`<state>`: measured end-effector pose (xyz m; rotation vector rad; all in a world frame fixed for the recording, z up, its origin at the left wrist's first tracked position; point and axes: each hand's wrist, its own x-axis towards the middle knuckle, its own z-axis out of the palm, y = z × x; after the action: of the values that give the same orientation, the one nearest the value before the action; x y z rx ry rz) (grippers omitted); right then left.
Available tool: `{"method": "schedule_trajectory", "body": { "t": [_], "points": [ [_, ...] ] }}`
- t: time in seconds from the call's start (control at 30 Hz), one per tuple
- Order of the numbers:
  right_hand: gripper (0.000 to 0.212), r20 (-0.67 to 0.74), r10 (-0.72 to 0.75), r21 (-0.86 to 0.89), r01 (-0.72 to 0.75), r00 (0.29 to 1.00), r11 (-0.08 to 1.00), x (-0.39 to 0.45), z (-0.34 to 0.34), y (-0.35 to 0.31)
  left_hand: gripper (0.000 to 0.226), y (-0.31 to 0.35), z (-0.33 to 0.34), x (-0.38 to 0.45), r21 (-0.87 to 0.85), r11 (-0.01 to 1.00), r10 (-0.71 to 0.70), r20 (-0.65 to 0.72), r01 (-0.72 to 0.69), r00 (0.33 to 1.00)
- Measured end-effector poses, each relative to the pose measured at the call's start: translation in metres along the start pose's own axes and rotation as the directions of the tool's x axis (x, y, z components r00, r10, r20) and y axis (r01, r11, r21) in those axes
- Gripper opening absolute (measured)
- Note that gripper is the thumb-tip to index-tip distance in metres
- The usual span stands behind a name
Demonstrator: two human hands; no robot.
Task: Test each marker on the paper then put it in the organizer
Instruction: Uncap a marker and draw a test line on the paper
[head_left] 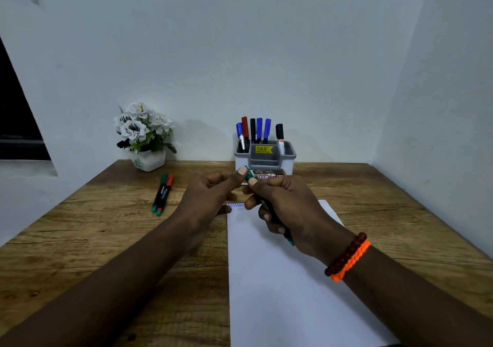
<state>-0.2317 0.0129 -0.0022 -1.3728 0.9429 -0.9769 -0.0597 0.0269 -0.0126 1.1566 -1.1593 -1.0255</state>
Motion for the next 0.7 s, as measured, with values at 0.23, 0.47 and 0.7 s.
{"method": "schedule_trajectory", "body": {
  "t": [0.23, 0.47, 0.7],
  "points": [
    [0.037, 0.063, 0.005, 0.004, -0.006, 0.998, 1.0, -0.0017, 0.0026, 0.0017, 0.046, -0.0023, 0.0033, 0.0014, -0.135, 0.989, 0.069, 0.083, -0.057, 0.994],
    [0.036, 0.056, 0.013, -0.01, -0.013, 0.998, 1.0, -0.0025, 0.0049, 0.0018, 0.037, -0.0045, 0.0036, 0.0023, -0.156, 0.983, 0.113, 0.065, -0.102, 0.991],
    [0.03, 0.045, -0.003, -0.033, 0.005, 0.999, 0.999, -0.0043, 0.0057, 0.0, 0.037, -0.003, 0.0057, 0.0011, -0.162, 0.982, 0.105, 0.04, -0.097, 0.994]
  ]
}}
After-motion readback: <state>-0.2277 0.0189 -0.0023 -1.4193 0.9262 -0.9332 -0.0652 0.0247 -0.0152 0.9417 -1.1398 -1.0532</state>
